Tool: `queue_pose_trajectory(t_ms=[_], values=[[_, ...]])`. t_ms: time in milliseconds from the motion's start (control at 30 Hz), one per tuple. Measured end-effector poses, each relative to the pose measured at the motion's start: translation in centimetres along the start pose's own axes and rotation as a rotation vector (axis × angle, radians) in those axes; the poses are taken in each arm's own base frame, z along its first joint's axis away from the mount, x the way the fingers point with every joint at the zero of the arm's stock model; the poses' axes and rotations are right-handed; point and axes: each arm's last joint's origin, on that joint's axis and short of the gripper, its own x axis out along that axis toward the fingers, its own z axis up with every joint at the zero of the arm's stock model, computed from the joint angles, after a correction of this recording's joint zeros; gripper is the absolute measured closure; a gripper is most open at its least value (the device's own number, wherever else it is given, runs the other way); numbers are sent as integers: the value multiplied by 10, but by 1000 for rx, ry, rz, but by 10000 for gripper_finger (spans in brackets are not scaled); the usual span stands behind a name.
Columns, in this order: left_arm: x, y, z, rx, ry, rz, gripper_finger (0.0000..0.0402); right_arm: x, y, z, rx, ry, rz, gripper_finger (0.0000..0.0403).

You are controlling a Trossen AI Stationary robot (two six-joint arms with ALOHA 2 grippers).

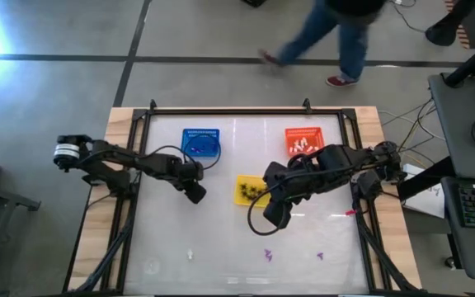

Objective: Sort Halloween decoration
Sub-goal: Put the white skeleton toy into the orange bin

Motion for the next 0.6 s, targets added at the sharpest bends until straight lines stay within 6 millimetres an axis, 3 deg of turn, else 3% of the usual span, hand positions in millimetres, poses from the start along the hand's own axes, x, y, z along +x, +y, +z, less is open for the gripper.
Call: queue_pose_trajectory(t_ms=[233, 500, 600], values=[[4, 0, 0, 36, 11, 18, 288, 0, 0, 0, 0, 2, -2, 271], [1, -1, 2, 142, 3, 16, 381, 0, 0, 0, -10, 3, -3, 271], [0, -3, 3, 180, 4, 16, 394, 0, -1, 0, -10, 5, -6, 271]])
